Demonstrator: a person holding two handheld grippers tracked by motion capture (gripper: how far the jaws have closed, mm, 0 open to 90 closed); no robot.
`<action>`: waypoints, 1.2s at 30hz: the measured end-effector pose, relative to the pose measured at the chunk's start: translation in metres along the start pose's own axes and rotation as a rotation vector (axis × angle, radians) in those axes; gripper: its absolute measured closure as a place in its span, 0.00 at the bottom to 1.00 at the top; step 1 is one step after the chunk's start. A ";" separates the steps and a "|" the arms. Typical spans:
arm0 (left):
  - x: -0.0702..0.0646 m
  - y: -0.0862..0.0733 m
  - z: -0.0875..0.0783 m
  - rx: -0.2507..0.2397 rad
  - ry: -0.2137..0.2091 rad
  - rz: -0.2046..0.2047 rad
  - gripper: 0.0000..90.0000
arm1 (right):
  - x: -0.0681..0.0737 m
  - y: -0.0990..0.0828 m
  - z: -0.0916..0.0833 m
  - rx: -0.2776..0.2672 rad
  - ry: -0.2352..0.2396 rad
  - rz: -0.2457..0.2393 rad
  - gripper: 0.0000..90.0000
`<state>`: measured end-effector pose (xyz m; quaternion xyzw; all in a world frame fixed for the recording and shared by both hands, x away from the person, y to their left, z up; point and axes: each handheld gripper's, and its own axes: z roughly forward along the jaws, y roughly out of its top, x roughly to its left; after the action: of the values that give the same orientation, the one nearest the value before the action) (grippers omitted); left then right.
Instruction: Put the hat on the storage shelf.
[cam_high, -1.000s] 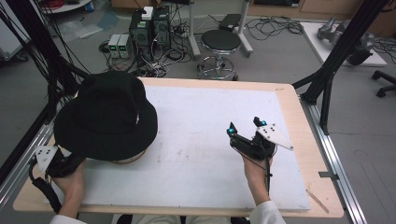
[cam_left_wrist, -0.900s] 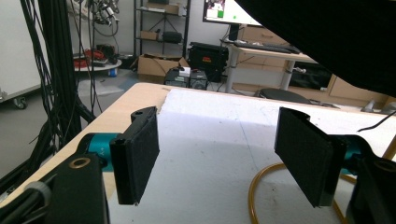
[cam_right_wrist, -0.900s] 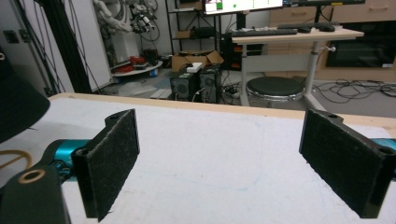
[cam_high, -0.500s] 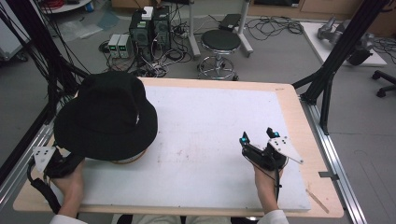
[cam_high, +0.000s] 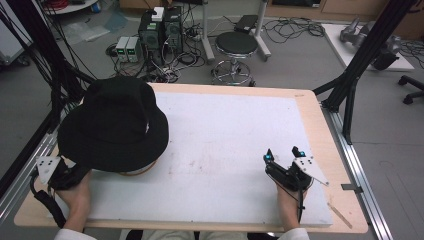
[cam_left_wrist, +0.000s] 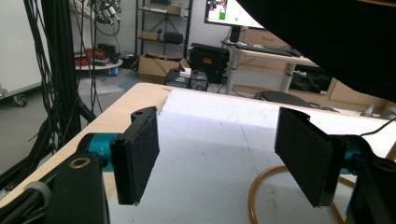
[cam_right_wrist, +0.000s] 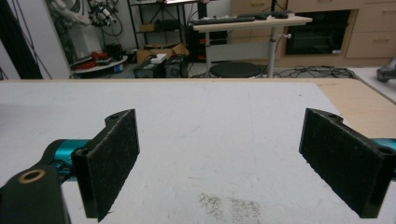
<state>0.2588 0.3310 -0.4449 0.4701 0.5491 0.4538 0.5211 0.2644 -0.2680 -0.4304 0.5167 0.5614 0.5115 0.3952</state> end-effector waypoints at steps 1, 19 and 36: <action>0.000 0.000 0.000 0.001 -0.001 0.000 0.34 | -0.001 0.000 -0.001 -0.006 -0.006 0.007 0.13; 0.001 0.000 -0.002 0.002 0.001 -0.002 0.34 | -0.004 -0.001 -0.003 -0.027 -0.054 -0.002 0.13; 0.002 0.000 -0.001 0.003 0.001 -0.017 0.34 | -0.005 -0.002 -0.001 0.006 -0.049 0.006 0.13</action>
<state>0.2578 0.3329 -0.4451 0.4660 0.5540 0.4489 0.5239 0.2641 -0.2726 -0.4331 0.5322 0.5515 0.4981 0.4056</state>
